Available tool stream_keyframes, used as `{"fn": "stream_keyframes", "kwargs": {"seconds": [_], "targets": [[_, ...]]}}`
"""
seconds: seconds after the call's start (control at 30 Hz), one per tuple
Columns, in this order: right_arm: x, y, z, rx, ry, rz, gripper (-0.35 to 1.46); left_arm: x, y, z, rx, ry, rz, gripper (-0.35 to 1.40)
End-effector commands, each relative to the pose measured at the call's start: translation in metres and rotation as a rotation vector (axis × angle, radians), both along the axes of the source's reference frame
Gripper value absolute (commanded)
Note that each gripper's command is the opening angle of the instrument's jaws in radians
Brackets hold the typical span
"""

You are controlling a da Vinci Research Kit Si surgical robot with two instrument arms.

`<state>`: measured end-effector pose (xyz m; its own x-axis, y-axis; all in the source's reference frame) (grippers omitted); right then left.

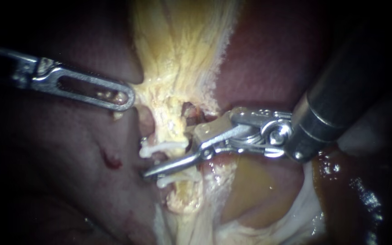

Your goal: Going back third clip left tube

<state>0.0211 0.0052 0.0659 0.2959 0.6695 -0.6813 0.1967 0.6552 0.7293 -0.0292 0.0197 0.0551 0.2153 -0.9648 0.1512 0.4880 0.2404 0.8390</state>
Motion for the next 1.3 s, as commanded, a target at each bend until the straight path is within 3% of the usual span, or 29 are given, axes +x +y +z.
{"fn": "stream_keyframes", "kwargs": {"seconds": [0.03, 0.2, 0.4, 0.6, 0.9, 1.17, 1.3], "targets": [[-0.0003, 0.0001, 0.0001, -0.015, -0.001, 0.006, 0.50, 0.0000, 0.0000, 0.0001, 0.000, 0.000, 0.000, -0.35], [-0.0018, 0.0003, 0.0005, -0.066, -0.013, 0.034, 0.50, 0.0000, -0.0001, 0.0001, 0.000, 0.001, 0.000, -0.35], [-0.0041, -0.0001, 0.0000, -0.120, -0.012, 0.037, 0.50, 0.0000, -0.0001, 0.0001, -0.001, 0.001, 0.000, -0.35], [-0.0078, -0.0001, -0.0027, -0.199, -0.003, 0.040, 0.50, 0.0000, -0.0001, 0.0001, -0.001, 0.001, 0.000, -0.35], [-0.0146, 0.0011, -0.0073, -0.306, -0.022, 0.061, 0.50, 0.0000, -0.0001, 0.0001, -0.001, 0.001, 0.000, -0.35], [-0.0169, 0.0010, -0.0085, -0.323, -0.024, 0.061, 0.50, -0.0003, -0.0001, 0.0001, -0.001, 0.001, -0.001, -0.35], [-0.0172, 0.0010, -0.0084, -0.323, -0.024, 0.061, 0.50, -0.0011, -0.0003, 0.0005, -0.004, 0.004, -0.006, -0.35]]}}
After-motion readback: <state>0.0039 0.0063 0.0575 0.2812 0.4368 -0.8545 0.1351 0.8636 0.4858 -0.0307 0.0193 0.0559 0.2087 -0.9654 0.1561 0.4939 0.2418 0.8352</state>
